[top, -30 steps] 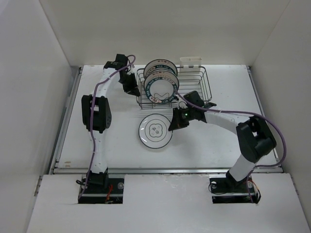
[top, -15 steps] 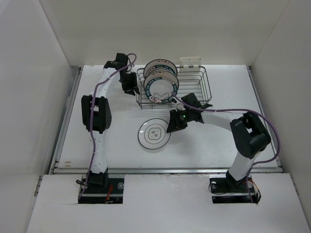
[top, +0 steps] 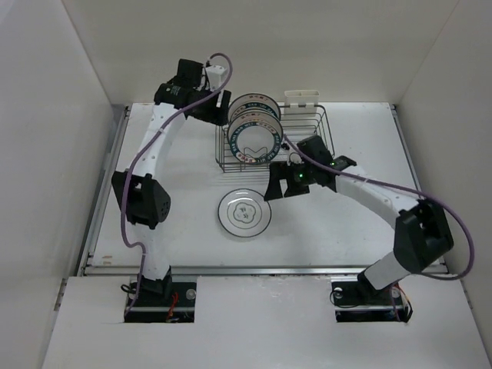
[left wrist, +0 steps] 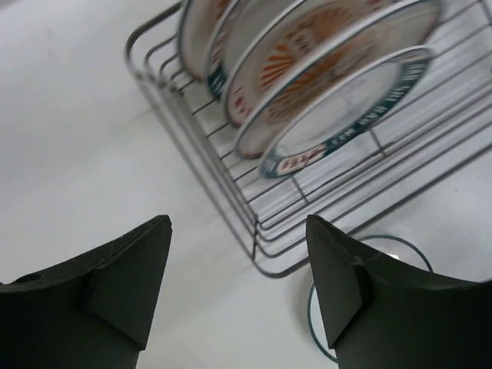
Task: Unload the plates from the dish rack
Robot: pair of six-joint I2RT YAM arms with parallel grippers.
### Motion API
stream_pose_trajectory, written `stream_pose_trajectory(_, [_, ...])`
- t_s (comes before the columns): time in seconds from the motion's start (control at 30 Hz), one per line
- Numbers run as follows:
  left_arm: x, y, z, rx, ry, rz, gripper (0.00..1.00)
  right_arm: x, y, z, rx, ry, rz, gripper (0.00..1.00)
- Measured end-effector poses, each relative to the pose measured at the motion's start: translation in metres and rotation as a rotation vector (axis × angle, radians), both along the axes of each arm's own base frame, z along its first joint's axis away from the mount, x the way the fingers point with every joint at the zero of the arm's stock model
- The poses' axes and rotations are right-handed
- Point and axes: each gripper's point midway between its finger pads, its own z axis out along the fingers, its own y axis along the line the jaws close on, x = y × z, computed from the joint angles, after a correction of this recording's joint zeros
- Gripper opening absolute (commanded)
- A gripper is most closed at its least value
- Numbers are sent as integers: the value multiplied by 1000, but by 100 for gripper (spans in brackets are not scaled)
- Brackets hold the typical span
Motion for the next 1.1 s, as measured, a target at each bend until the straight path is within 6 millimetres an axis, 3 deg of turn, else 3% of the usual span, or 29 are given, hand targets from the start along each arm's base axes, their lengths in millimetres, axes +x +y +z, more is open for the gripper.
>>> stream_pose_trajectory(0.13, [-7,-48,24,15,-94,-210,55,24,-10,75,19,-165,-61,100])
stream_pose_trajectory(0.17, [-8,-60,24,16,-105,-253,51,35,-16,95,22,-214,-97,100])
stream_pose_trajectory(0.23, [-8,-79,19,23,-113,-319,52,60,-37,134,11,-308,-201,100])
stream_pose_trajectory(0.33, [-3,-97,-6,55,-87,-367,59,104,-84,182,-23,-424,-402,100])
stream_pose_trajectory(0.47, [6,-97,-46,117,-29,-360,60,158,-161,211,-91,-479,-659,100])
stream_pose_trajectory(0.6, [13,-90,-62,159,-14,-345,60,181,-221,191,-142,-430,-818,100])
stream_pose_trajectory(0.7, [14,-87,-63,174,-16,-346,60,185,-251,174,-162,-378,-893,100])
stream_pose_trajectory(0.83, [15,-86,-69,192,-10,-349,51,190,-284,150,-173,-327,-953,100])
stream_pose_trajectory(0.87, [16,-86,-72,196,-6,-350,45,190,-290,141,-175,-309,-956,100])
stream_pose_trajectory(0.93, [17,-86,-79,202,6,-353,43,191,-295,118,-172,-263,-941,100])
stream_pose_trajectory(1.1, [19,-84,-95,220,35,-356,21,194,-278,56,-155,-129,-843,100])
